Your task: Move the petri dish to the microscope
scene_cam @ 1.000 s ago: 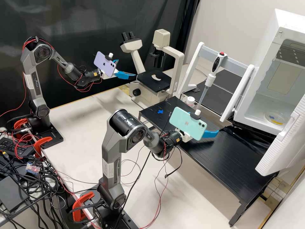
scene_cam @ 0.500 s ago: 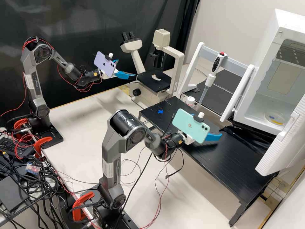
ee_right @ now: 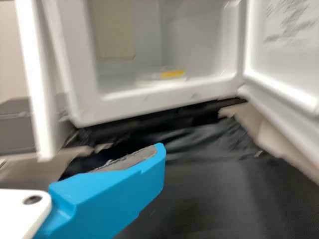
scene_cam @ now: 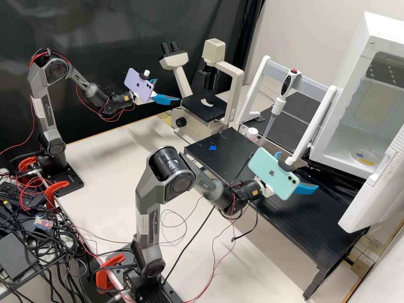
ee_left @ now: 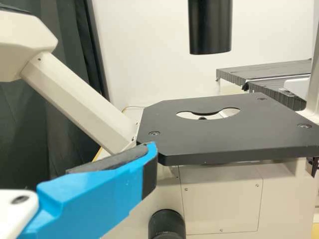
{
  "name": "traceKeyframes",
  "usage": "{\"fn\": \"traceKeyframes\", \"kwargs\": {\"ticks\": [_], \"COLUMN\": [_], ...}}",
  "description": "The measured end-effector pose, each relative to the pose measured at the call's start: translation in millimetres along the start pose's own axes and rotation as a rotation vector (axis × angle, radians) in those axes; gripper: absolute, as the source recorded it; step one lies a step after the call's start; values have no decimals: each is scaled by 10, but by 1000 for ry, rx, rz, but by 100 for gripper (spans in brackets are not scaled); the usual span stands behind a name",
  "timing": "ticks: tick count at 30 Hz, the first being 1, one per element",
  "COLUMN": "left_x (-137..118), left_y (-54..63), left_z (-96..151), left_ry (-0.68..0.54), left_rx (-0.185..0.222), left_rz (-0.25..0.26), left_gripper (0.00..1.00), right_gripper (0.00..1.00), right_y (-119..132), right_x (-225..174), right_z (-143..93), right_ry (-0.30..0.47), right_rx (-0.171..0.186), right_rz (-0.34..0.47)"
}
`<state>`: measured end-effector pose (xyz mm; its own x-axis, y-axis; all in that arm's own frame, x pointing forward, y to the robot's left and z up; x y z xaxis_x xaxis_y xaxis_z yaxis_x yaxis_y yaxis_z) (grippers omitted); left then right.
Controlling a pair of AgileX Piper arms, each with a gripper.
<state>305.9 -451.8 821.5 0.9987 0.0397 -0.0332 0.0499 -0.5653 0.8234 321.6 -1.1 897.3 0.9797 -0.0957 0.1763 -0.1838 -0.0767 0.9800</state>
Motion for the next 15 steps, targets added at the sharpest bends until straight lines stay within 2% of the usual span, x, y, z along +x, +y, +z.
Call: {"fn": "traceKeyframes", "kwargs": {"ticks": [11,15], "left_x": [0,0], "left_y": [0,0], "left_z": [0,0], "left_ry": [0,0], "left_rx": [0,0], "left_rz": [0,0], "left_gripper": [100,100], "right_gripper": [100,100], "right_y": [439,512], "right_x": [659,773], "right_z": [91,96], "right_ry": [-95,-97], "right_rx": [50,50], "right_rz": [123,142]}}
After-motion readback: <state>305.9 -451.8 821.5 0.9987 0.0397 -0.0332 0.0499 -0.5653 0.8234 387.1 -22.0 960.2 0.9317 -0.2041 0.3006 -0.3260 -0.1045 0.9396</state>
